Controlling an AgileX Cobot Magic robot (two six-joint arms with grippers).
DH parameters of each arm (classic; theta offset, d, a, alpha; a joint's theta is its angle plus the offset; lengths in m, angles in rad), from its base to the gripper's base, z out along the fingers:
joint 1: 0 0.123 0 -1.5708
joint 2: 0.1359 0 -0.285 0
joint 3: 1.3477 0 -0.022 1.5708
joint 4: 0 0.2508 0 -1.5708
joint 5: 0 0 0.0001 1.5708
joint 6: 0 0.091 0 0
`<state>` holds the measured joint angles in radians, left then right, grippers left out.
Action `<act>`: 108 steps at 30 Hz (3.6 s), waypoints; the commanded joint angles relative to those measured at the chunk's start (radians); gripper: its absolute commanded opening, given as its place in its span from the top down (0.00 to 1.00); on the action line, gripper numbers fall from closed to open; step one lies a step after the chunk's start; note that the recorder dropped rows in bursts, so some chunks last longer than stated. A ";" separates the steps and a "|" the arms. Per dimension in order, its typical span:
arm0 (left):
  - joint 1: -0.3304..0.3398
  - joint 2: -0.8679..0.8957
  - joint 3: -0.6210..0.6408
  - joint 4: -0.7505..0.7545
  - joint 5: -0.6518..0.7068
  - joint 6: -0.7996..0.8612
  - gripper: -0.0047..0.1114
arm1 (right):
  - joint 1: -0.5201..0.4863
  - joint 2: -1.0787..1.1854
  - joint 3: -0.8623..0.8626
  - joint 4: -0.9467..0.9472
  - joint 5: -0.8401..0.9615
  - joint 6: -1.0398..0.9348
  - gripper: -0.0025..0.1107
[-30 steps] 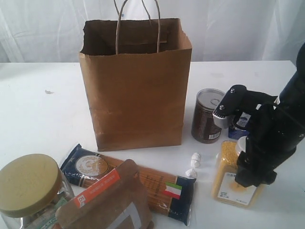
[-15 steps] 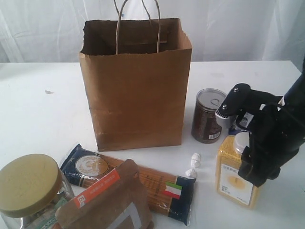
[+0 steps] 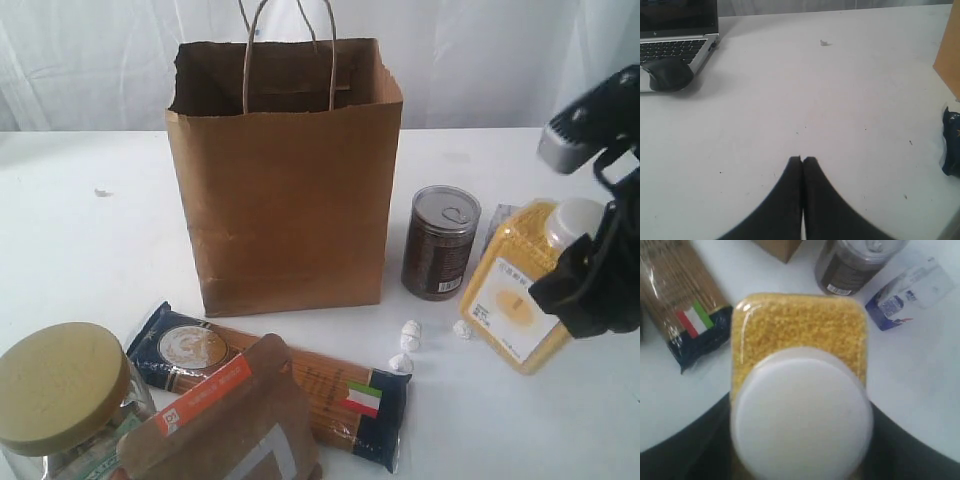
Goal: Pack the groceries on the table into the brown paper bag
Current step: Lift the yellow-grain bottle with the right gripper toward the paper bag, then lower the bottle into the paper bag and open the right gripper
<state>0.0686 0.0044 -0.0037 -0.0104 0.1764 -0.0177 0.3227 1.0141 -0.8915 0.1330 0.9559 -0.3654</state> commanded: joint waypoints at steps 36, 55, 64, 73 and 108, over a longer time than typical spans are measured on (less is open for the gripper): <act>0.001 -0.004 0.004 -0.007 -0.005 -0.001 0.96 | 0.011 0.216 -0.422 0.459 -0.842 0.228 0.98; 0.001 -0.004 0.004 -0.007 -0.005 -0.001 0.96 | 0.246 0.422 -0.424 0.408 -1.138 0.031 0.98; 0.001 -0.004 0.004 -0.007 -0.005 -0.001 0.96 | 0.316 0.488 -0.424 0.355 -1.101 0.021 0.98; 0.001 -0.004 0.004 -0.007 -0.005 -0.001 0.96 | 0.316 0.578 -0.424 0.355 -1.093 0.015 0.98; 0.001 -0.004 0.004 -0.007 -0.005 -0.001 0.96 | 0.314 0.593 -0.422 0.355 -0.845 -0.216 0.62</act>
<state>0.0686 0.0044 -0.0037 -0.0104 0.1764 -0.0177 0.6389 1.6270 -1.2987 0.4907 0.1236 -0.5535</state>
